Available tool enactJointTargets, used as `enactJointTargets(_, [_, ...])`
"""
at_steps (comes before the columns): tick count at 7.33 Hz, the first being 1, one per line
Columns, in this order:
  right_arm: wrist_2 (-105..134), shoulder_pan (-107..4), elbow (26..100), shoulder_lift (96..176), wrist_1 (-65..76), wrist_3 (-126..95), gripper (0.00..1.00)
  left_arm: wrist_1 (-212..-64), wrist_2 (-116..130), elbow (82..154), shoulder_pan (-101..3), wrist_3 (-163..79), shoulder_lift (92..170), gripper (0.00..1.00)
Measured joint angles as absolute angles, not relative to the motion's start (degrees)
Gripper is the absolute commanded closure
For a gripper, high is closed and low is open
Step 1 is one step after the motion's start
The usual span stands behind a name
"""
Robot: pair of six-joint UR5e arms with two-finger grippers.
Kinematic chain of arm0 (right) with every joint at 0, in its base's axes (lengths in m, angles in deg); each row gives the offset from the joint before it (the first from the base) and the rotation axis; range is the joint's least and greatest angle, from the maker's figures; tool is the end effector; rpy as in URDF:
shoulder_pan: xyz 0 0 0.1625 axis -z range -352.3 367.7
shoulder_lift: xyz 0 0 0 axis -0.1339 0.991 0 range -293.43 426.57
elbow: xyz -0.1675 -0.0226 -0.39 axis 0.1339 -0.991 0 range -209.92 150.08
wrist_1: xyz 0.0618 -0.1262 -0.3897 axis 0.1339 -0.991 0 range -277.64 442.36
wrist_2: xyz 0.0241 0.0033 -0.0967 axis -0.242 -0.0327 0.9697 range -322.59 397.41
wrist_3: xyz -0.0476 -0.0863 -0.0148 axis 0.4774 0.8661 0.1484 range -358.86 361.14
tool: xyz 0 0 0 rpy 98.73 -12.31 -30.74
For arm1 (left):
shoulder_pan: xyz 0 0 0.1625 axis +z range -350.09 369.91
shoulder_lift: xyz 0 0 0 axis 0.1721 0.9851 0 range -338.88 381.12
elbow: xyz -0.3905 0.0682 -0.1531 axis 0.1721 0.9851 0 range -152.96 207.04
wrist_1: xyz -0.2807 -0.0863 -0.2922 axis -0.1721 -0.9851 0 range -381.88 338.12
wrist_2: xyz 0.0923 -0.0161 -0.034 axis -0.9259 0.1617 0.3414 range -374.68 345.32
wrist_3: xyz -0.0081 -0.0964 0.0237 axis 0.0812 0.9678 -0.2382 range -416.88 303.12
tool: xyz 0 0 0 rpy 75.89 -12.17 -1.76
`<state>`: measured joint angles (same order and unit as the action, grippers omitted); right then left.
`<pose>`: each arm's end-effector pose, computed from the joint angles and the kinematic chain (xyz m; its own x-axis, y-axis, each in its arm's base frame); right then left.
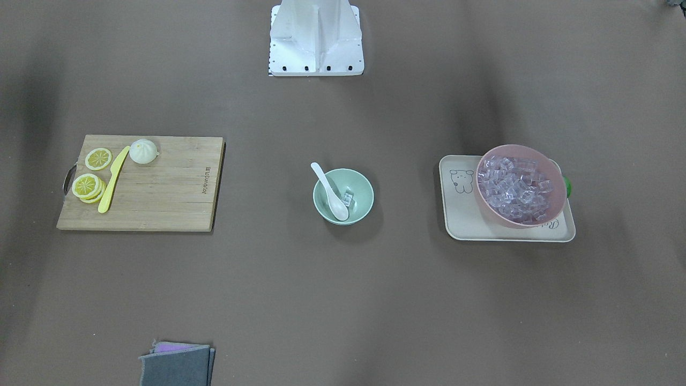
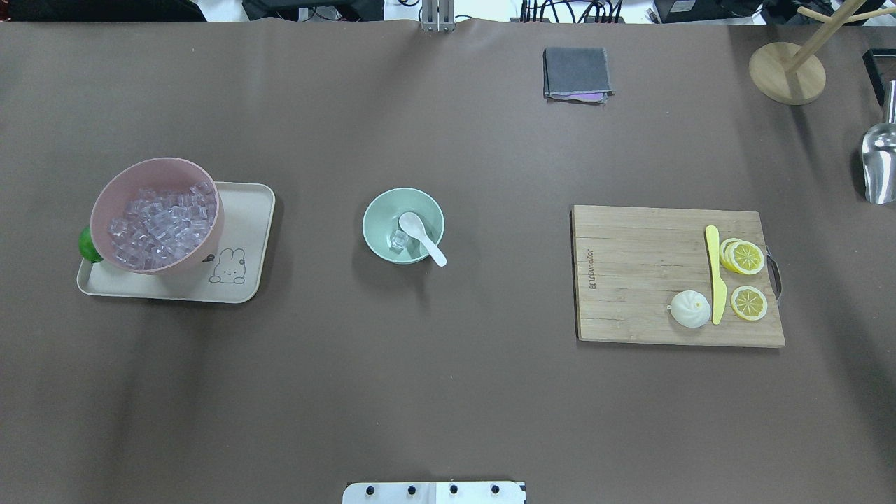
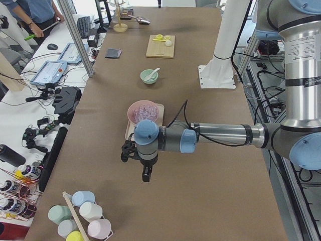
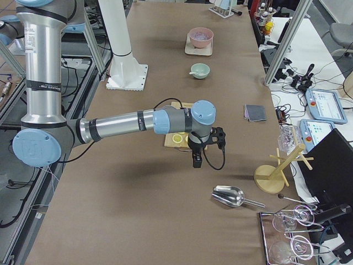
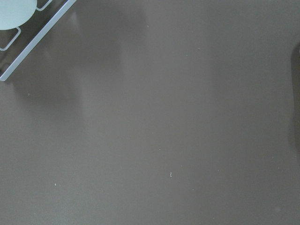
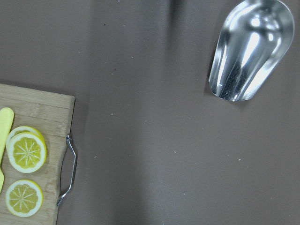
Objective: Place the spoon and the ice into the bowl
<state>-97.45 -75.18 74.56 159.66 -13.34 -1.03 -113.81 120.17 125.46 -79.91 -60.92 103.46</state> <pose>0.0044 -0.4720 0.5699 0.6989 -0.1199 0.7051 0.0971 0.9926 0.0726 -0.0617 -0.4386 0.6443 0.7068 0.1056 -0.6995 -0.0532 0.9939 0.0964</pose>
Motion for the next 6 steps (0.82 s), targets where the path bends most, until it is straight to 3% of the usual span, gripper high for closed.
enactJointTargets(6, [-96.5, -77.3, 71.1, 160.1, -13.4, 9.1, 0.0, -113.1, 120.4, 124.8, -80.1, -60.4, 104.9, 0.02])
